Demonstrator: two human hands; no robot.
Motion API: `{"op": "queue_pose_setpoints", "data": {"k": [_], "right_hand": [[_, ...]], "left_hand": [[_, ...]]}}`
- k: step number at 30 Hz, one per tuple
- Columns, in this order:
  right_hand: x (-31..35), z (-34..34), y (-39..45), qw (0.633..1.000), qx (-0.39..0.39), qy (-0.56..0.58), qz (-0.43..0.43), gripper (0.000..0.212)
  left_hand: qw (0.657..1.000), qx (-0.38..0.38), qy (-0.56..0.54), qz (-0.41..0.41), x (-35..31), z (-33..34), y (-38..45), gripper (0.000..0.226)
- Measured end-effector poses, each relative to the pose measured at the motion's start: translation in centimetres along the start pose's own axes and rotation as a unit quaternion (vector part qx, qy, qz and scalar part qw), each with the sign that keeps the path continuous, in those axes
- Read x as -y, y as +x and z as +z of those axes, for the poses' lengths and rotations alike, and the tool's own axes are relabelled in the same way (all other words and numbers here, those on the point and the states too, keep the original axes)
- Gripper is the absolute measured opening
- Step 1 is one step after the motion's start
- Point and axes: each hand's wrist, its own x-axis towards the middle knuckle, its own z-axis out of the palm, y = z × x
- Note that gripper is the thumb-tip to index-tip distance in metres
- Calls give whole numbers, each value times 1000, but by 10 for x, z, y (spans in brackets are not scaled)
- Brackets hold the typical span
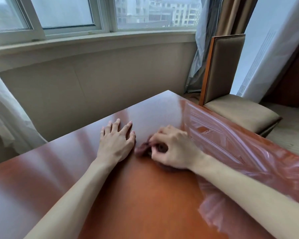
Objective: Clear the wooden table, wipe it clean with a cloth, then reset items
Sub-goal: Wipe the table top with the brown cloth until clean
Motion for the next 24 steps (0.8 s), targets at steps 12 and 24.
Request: {"op": "queue_pose_setpoints", "data": {"k": [12,24], "right_hand": [[-161,62,221,952,-56,-124,275,37],[64,-12,-47,1000,23,-5,17,26]], "left_hand": [[1000,-12,9,-17,-1,3,1,64],[991,93,63,68,12,-34,4,64]]}}
